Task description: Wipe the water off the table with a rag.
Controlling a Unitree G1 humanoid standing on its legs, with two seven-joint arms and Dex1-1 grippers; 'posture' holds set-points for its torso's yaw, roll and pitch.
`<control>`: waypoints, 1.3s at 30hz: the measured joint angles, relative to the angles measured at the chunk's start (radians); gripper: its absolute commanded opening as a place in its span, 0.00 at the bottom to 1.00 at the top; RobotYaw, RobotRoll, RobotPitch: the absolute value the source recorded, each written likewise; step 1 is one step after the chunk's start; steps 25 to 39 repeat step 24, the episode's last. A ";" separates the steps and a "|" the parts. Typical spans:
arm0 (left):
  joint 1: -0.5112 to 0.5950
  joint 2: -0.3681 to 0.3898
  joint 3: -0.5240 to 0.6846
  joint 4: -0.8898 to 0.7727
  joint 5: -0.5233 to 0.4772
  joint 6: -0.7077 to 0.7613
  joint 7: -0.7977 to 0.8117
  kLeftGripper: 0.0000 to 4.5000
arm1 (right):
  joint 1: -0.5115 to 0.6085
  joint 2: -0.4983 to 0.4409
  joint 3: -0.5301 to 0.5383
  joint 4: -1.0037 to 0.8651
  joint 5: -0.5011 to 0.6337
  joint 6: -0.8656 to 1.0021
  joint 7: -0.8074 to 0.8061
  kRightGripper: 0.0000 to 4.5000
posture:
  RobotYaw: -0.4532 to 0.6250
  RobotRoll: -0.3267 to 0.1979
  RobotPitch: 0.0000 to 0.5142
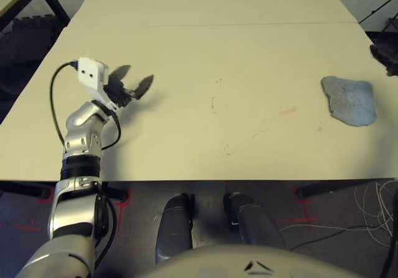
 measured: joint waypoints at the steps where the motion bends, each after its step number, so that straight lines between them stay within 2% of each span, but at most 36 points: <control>1: 0.000 0.000 0.011 0.015 0.010 -0.017 0.041 1.00 | 0.012 0.020 -0.010 -0.006 0.013 -0.016 0.000 0.99 | 0.34 0.62 0.27; 10: 0.006 0.002 0.051 0.073 0.049 -0.097 0.215 1.00 | 0.079 0.094 -0.042 -0.027 0.052 -0.088 -0.019 0.99 | 0.39 0.62 0.24; 19: -0.005 0.008 0.051 0.126 0.053 -0.141 0.232 1.00 | 0.093 0.143 -0.043 -0.026 0.050 -0.106 -0.040 0.99 | 0.41 0.62 0.24; 39: -0.006 0.009 0.051 0.145 0.053 -0.153 0.230 1.00 | 0.088 0.144 -0.042 -0.025 0.048 -0.106 -0.043 0.99 | 0.42 0.62 0.22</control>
